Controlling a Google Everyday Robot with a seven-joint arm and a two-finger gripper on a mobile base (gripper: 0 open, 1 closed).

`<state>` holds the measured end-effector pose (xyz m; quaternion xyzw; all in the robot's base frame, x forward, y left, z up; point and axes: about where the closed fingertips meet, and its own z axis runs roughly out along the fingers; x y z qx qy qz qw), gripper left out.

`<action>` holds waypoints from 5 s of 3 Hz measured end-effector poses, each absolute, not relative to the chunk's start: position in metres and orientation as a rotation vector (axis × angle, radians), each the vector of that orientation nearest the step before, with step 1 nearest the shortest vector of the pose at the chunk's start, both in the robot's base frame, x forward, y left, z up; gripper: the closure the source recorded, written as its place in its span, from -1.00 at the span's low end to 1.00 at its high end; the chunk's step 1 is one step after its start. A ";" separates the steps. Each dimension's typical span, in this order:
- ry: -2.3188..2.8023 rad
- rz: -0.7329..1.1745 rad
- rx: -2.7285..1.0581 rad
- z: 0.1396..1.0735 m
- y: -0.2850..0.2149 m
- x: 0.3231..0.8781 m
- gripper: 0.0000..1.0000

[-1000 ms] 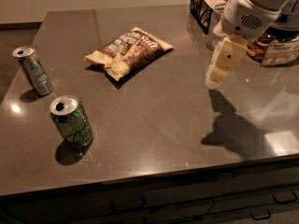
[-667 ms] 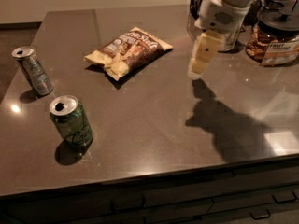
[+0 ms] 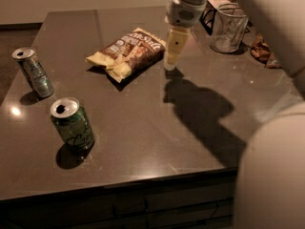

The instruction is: Pick brown chip bag

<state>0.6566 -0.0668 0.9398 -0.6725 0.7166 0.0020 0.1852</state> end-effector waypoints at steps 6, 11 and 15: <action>1.569 -0.371 -2.556 0.874 0.030 0.740 -1.00; 1.529 -0.299 -2.464 0.932 0.042 0.712 1.00; 1.653 -0.306 -2.099 1.041 0.006 0.701 1.00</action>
Offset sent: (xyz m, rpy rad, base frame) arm 0.0591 0.1167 -0.0100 -0.0705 -0.0377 0.3199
